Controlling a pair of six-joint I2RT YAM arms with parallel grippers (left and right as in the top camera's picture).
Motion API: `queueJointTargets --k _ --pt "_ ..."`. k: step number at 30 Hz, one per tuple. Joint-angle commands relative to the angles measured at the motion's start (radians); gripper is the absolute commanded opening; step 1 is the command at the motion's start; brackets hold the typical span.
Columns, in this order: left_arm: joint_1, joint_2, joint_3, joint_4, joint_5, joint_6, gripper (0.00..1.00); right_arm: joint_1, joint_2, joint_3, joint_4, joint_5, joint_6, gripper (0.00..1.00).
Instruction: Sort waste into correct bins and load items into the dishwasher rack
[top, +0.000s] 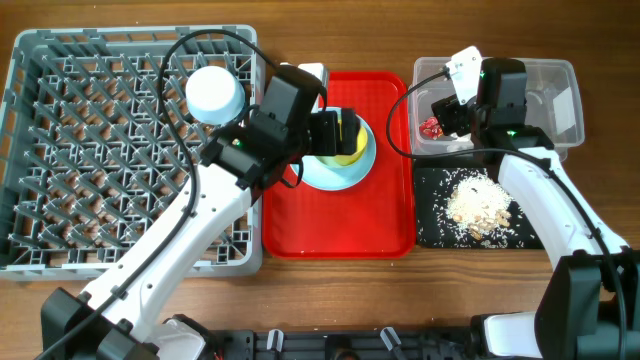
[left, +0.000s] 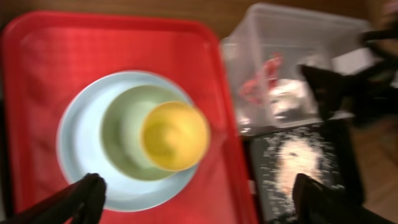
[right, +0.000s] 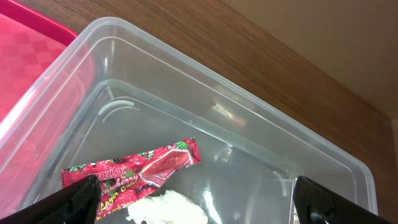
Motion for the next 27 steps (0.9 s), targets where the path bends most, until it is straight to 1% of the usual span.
queueJointTargets --k 1,2,3,4,5,7,9,10,11,12,14,16,20,22,23,24,27 --pt "-0.016 0.024 -0.002 0.019 0.089 0.004 1.0 -0.002 0.01 0.014 0.002 -0.004 -0.005 1.0" --pt "-0.022 0.024 -0.002 0.023 0.088 0.004 1.0 -0.002 0.01 0.014 0.002 -0.004 -0.005 1.0" --pt "-0.032 0.026 -0.002 0.027 0.088 0.005 0.93 -0.002 0.01 0.014 0.002 -0.004 -0.005 1.0" --pt "-0.044 0.029 -0.002 0.035 0.087 0.005 0.69 -0.002 0.01 0.014 0.002 -0.004 -0.005 1.0" --pt "-0.057 0.033 -0.002 0.045 0.079 0.005 0.5 -0.002 0.01 0.014 0.002 -0.004 -0.005 1.0" --pt "-0.086 0.047 -0.002 0.066 0.047 0.005 0.34 -0.002 0.01 0.014 0.002 -0.004 -0.005 1.0" --pt "-0.12 0.07 -0.002 0.088 -0.011 0.005 0.3 -0.002 0.01 0.014 0.002 -0.004 -0.005 1.0" --pt "-0.14 0.087 -0.002 0.102 -0.043 0.005 0.25 -0.002 0.01 0.014 0.002 -0.004 -0.005 1.0" --pt "-0.155 0.101 -0.002 0.111 -0.069 0.005 0.16 -0.002 0.01 0.014 0.002 -0.004 -0.005 1.0" --pt "-0.17 0.119 -0.002 0.119 -0.109 0.005 0.13 -0.002 0.01 0.014 0.002 -0.004 -0.005 1.0" --pt "-0.183 0.142 -0.002 0.12 -0.177 0.005 0.13 -0.002 0.01 0.014 0.002 -0.004 -0.005 1.0" --pt "-0.178 0.163 -0.002 0.127 -0.175 0.004 0.13 -0.002 0.01 0.014 0.002 -0.004 -0.005 1.0" --pt "-0.107 0.169 0.004 0.142 0.031 0.005 0.14 -0.002 0.01 0.014 0.002 -0.004 -0.005 1.0" --pt "-0.052 0.169 0.021 0.107 0.148 0.01 0.14 -0.002 0.01 0.014 0.002 -0.004 -0.005 1.0" --pt "-0.025 0.169 0.034 0.079 0.199 0.027 0.13 -0.002 0.01 0.014 0.002 -0.004 -0.005 1.0" --pt "0.01 0.169 0.054 0.035 0.238 0.047 0.11 -0.002 0.01 0.014 0.002 -0.004 -0.005 1.0" --pt "0.09 0.17 0.114 -0.079 0.264 0.097 0.1 -0.002 0.01 0.014 0.002 -0.004 -0.005 1.0"
